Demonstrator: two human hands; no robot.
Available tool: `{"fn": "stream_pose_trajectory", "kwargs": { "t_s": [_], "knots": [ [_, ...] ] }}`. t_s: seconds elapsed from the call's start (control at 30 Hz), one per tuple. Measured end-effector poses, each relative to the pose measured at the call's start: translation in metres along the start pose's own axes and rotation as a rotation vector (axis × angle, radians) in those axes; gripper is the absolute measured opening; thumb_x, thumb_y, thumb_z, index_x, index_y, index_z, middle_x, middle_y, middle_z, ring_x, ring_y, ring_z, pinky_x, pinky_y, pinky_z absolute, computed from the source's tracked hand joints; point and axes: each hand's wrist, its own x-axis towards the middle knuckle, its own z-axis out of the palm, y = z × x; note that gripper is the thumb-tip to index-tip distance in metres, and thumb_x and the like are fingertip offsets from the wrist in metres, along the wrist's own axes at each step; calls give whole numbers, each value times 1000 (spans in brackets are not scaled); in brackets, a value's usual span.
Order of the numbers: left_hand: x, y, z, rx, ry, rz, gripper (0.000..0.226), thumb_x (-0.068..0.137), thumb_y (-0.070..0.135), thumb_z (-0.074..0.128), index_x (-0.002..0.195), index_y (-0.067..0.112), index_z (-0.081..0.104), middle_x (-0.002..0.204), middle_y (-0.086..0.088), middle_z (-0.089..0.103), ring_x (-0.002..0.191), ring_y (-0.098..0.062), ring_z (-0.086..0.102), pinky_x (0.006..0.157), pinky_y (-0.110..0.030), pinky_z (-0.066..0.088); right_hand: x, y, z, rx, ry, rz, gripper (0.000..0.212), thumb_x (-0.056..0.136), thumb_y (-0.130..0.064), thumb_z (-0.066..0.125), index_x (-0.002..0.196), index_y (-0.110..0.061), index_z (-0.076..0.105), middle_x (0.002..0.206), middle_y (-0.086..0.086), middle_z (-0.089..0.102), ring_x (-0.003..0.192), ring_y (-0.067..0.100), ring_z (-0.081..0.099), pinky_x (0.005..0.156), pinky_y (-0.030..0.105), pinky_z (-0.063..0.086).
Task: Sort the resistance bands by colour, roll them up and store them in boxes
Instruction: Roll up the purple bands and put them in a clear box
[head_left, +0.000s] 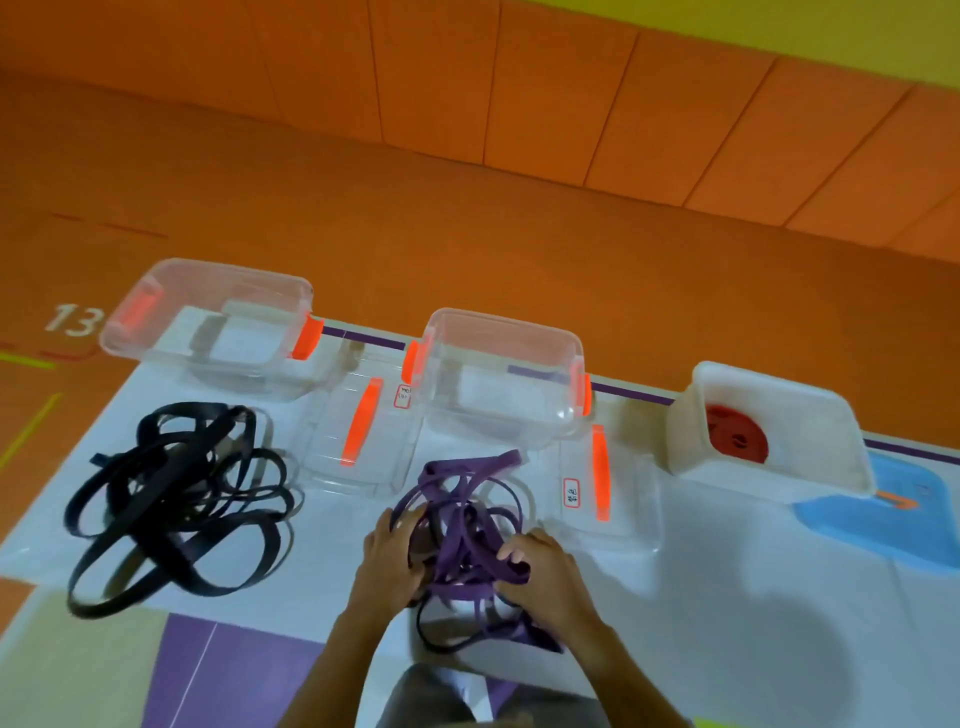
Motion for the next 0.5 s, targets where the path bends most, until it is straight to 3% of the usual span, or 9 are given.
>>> {"fn": "stream_pose_trajectory", "kwargs": {
  "t_s": [0.13,0.23,0.3,0.4,0.5],
  "knots": [
    [6,-10,1,-127,89,-10,68,93,-3,60,152,29,50,160,-10,39,142,-39,43,111,-49,49,-6,4,-15,173,22,24,28,81,-20,80,103,-33,69,94,-7,72,86,11,70,84,36,61],
    [9,-7,-3,61,89,20,62,90,12,66,147,30,53,162,-8,39,150,-37,32,117,-55,38,-10,1,-30,345,187,84,34,87,-7,67,107,-34,68,84,2,72,72,20,70,71,38,61],
    [15,7,-10,125,176,203,52,89,22,70,140,30,61,160,-8,43,152,-34,34,119,-56,32,-11,-3,-39,495,308,151,32,89,4,57,106,-19,71,84,13,69,69,27,69,68,41,58],
    [23,39,-16,-91,299,479,27,92,29,67,118,29,75,127,8,69,120,-9,59,104,-40,52,-16,-6,-55,620,366,171,29,90,16,48,99,-1,69,86,25,66,68,29,66,67,37,55],
    [23,73,-26,-346,9,341,19,100,43,63,116,52,66,114,31,67,104,10,63,96,-26,55,-27,-7,-61,581,317,85,26,92,20,48,101,7,69,93,22,71,83,41,66,77,40,52]
  ]
}}
